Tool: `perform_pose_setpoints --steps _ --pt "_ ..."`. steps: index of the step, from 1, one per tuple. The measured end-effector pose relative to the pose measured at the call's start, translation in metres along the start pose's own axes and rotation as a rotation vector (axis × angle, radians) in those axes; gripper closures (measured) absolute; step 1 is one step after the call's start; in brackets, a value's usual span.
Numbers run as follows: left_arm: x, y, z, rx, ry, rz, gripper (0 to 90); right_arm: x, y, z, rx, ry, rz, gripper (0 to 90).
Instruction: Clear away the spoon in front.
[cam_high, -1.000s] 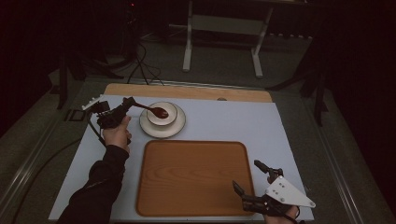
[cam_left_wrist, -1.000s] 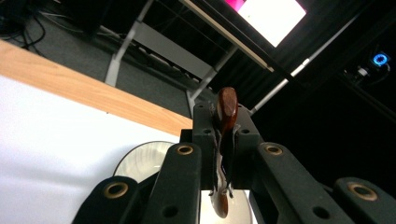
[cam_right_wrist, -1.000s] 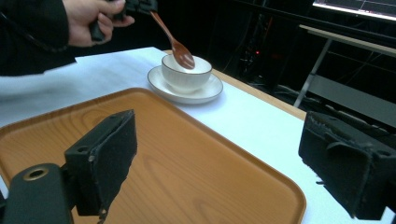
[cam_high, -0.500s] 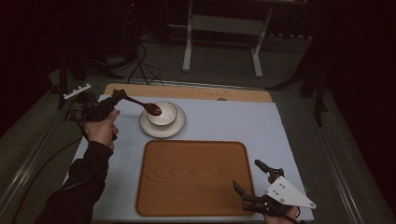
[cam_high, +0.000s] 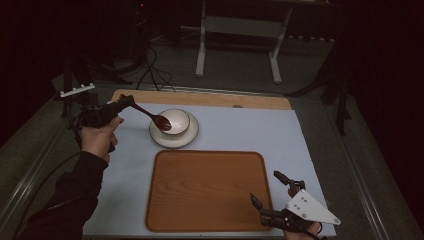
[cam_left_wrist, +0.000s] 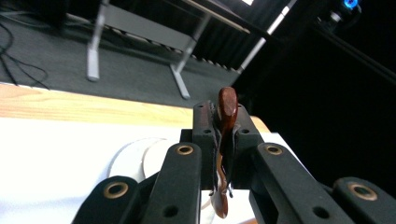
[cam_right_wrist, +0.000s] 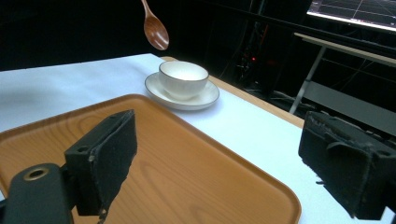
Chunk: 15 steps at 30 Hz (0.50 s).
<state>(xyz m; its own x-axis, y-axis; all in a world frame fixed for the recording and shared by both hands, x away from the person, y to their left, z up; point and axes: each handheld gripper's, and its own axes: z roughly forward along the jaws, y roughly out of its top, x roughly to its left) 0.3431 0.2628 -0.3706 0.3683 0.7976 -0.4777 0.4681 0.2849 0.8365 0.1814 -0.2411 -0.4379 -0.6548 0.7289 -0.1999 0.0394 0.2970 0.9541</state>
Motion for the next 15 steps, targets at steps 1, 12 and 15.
perform_pose_setpoints --steps 1,12,15 --pt "-0.002 0.001 -0.001 0.012 -0.009 0.010 84.3 0.000 0.000 0.000 0.000 0.001 0.001 11.4" --pt "-0.032 0.011 -0.010 0.165 -0.151 0.138 84.2 0.002 0.000 0.001 0.000 -0.002 -0.010 11.4" --pt "-0.036 0.012 -0.010 0.192 -0.165 0.160 84.2 0.003 0.000 0.001 -0.001 0.001 -0.010 11.4"
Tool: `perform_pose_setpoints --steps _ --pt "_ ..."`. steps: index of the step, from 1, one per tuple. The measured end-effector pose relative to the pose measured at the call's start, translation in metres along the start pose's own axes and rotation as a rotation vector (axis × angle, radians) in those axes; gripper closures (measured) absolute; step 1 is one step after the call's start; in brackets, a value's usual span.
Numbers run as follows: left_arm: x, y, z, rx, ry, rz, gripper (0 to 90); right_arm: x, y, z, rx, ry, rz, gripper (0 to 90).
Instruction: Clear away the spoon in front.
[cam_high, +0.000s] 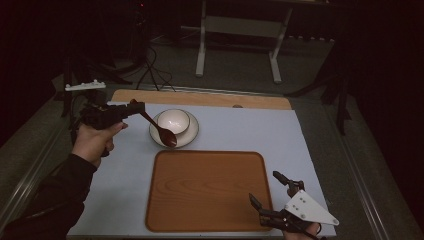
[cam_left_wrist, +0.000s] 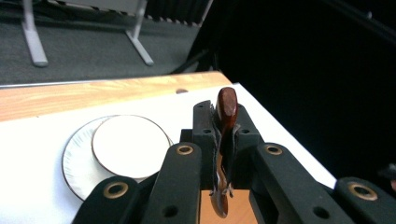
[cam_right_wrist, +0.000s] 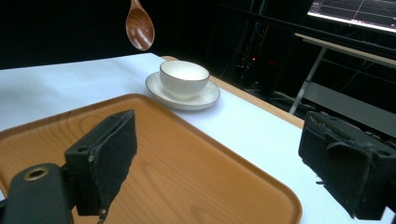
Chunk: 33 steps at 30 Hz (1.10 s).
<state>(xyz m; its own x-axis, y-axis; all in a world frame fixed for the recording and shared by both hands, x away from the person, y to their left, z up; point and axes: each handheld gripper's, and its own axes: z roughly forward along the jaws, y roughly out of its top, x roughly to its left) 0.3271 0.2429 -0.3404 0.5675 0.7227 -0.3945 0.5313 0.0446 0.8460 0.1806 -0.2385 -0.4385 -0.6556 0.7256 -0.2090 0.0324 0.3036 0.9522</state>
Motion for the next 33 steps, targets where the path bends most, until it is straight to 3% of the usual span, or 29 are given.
perform_pose_setpoints --steps 10,13,14,19,25,33 --pt "-0.022 0.001 0.002 0.094 -0.100 0.071 84.2 0.000 0.000 0.001 0.001 0.007 0.000 11.4" --pt "-0.025 0.000 0.003 0.107 -0.108 0.083 84.2 0.000 0.000 0.001 0.002 0.007 0.000 11.4" --pt "-0.029 -0.001 0.006 0.137 -0.136 0.102 84.2 0.000 0.000 0.001 0.001 0.008 -0.001 11.4" --pt "-0.038 -0.002 0.012 0.190 -0.178 0.135 84.2 0.001 0.000 0.001 0.000 0.012 0.001 11.4" --pt "-0.047 -0.004 0.017 0.226 -0.219 0.159 84.2 0.001 -0.001 0.002 0.004 0.018 0.004 11.4" --pt "-0.057 -0.009 0.030 0.317 -0.287 0.194 84.1 0.001 -0.001 0.002 0.005 0.018 0.003 11.4"
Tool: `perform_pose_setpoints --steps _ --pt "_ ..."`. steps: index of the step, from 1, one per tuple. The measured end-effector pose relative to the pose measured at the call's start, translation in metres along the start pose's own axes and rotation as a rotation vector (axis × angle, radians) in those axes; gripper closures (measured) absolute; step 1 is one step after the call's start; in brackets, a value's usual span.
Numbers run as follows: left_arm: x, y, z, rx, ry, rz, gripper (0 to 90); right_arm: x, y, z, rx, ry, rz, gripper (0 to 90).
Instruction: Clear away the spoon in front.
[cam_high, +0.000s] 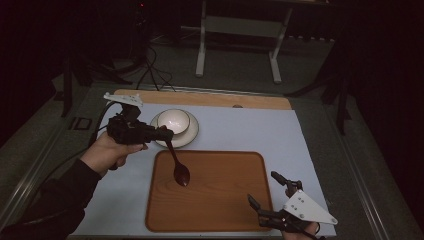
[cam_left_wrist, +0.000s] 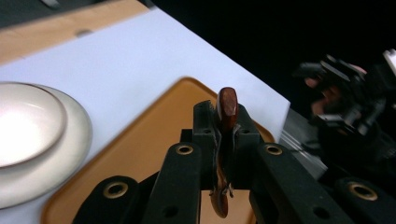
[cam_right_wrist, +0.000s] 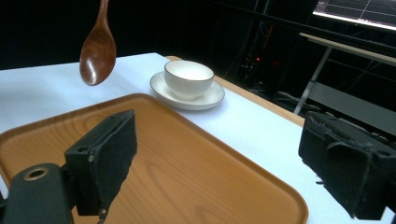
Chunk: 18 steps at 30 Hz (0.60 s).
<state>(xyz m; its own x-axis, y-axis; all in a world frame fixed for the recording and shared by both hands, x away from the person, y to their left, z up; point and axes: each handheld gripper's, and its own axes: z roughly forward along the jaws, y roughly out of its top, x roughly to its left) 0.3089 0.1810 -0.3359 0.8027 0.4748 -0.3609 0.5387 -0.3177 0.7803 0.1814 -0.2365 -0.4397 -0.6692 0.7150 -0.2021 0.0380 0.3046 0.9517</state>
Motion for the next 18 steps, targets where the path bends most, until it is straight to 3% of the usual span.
perform_pose_setpoints --steps 4,5,10,11,14,16,17,18 --pt "-0.003 0.000 0.006 0.034 -0.020 0.021 84.1 0.000 0.000 0.001 0.000 0.001 -0.001 11.4" --pt "-0.005 -0.001 0.012 0.060 -0.039 0.045 84.1 0.000 0.000 0.001 0.000 0.003 -0.002 11.4" --pt "-0.007 -0.001 0.018 0.086 -0.065 0.057 84.0 0.000 0.000 0.001 0.003 0.003 -0.001 11.4" --pt "-0.009 -0.002 0.028 0.131 -0.094 0.072 84.0 0.000 0.000 0.001 0.002 0.002 -0.002 11.4" --pt "-0.009 -0.005 0.038 0.169 -0.117 0.083 84.0 0.000 -0.001 0.000 0.003 0.002 -0.004 11.5" --pt "-0.009 -0.005 0.038 0.169 -0.117 0.083 84.0 0.000 -0.001 0.000 0.004 0.002 -0.003 11.5" --pt "-0.009 -0.008 0.049 0.212 -0.142 0.098 84.0 -0.001 -0.001 0.000 0.004 0.002 -0.004 11.5" --pt "-0.009 -0.009 0.053 0.223 -0.152 0.098 84.0 -0.001 -0.001 0.000 0.004 0.002 -0.005 11.5"
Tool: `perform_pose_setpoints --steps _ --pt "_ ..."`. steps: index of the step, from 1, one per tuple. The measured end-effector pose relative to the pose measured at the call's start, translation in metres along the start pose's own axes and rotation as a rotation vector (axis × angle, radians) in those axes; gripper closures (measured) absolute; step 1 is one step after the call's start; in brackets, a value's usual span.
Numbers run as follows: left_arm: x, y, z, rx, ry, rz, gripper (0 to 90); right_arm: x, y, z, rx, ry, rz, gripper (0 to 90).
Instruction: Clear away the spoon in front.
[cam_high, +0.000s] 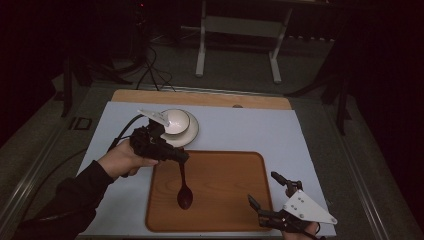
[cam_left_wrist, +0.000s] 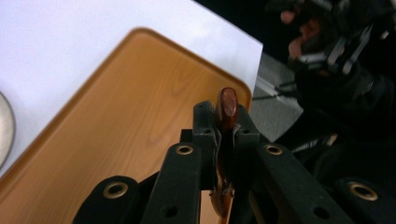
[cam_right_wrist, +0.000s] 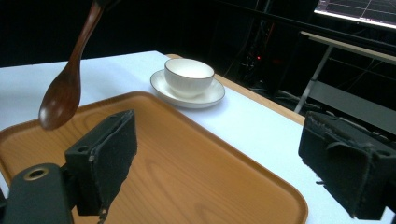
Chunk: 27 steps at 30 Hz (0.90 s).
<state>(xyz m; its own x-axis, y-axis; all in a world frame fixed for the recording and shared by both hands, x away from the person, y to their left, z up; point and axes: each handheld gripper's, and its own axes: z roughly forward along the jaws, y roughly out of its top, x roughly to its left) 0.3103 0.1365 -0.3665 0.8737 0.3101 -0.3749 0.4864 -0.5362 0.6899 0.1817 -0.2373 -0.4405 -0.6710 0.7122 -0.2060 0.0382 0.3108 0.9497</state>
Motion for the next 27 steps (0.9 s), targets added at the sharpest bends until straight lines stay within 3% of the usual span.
perform_pose_setpoints --steps 7,12,21,27 --pt "0.007 -0.002 0.022 0.058 -0.051 0.004 84.0 0.001 0.000 0.001 0.003 0.002 -0.005 11.5" --pt "0.012 -0.007 0.033 0.084 -0.059 -0.003 83.9 0.000 -0.001 0.000 0.003 0.001 -0.003 11.5" --pt "0.034 -0.020 0.056 0.102 -0.080 -0.075 83.9 0.000 -0.001 0.001 0.008 0.004 -0.002 11.6" --pt "0.038 -0.027 0.065 0.114 -0.092 -0.086 83.8 -0.001 -0.002 0.001 0.008 -0.001 -0.005 11.7"
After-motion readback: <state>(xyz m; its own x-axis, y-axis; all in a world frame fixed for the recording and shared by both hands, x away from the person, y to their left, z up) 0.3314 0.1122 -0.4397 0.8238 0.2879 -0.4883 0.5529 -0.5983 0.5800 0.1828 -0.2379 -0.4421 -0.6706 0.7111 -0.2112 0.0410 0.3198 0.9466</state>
